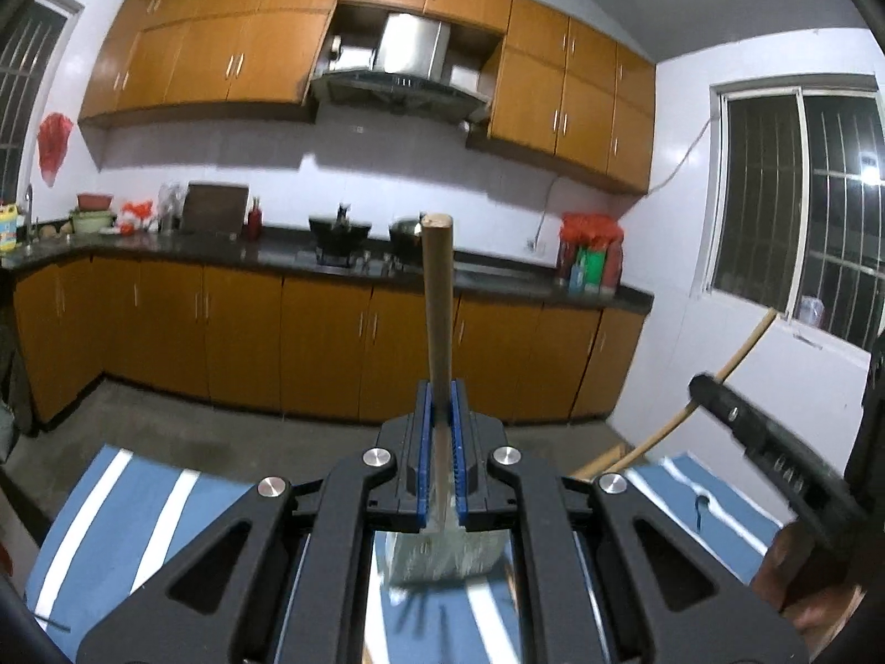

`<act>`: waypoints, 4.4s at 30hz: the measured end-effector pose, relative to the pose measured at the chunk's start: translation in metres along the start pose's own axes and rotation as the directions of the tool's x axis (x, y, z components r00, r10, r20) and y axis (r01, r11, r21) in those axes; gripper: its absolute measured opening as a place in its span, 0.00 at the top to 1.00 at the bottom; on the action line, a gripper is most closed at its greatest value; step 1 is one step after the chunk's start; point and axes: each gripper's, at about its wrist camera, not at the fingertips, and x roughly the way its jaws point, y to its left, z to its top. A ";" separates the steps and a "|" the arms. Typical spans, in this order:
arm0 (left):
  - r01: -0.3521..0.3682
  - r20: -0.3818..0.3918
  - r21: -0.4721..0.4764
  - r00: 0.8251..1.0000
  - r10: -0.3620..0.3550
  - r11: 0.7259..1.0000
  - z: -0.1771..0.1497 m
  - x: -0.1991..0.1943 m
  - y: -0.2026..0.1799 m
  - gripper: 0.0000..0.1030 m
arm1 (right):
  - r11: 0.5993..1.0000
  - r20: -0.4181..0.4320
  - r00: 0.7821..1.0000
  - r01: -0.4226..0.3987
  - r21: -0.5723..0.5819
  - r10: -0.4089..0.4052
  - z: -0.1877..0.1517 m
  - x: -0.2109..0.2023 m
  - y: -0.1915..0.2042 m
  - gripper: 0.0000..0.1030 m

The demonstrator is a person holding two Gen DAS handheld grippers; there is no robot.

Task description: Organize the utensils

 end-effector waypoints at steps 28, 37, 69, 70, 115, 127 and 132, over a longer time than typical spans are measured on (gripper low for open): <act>-0.023 -0.056 -0.044 0.998 0.020 0.999 -0.024 0.031 0.017 0.63 | 0.999 -0.051 0.998 0.048 -0.001 -0.048 -0.028 0.024 -0.019 0.67; -0.157 -0.123 -0.040 0.981 0.151 0.987 -0.066 -0.014 0.049 0.49 | 0.986 -0.250 0.953 0.158 -0.062 -0.168 -0.104 0.003 -0.049 0.50; -0.120 -0.619 -0.063 0.783 0.056 0.991 -0.241 0.023 0.053 0.72 | 0.973 -0.665 0.714 0.212 -0.093 -0.219 -0.249 0.044 -0.061 0.92; -0.116 -0.621 -0.063 0.782 0.052 0.991 -0.242 0.023 0.051 0.73 | 0.972 -0.665 0.714 0.214 -0.092 -0.220 -0.249 0.044 -0.062 0.92; -0.254 -0.595 0.053 0.769 0.235 0.966 -0.235 0.056 0.097 0.92 | 0.949 -0.616 0.727 0.284 -0.134 -0.304 -0.244 0.059 -0.085 0.90; -0.257 -0.596 0.057 0.767 0.239 0.965 -0.234 0.056 0.095 0.91 | 0.951 -0.617 0.728 0.283 -0.126 -0.298 -0.245 0.059 -0.087 0.90; -0.254 -0.596 0.040 0.770 0.227 0.966 -0.234 0.055 0.097 0.91 | 0.951 -0.618 0.728 0.282 -0.124 -0.297 -0.244 0.060 -0.087 0.90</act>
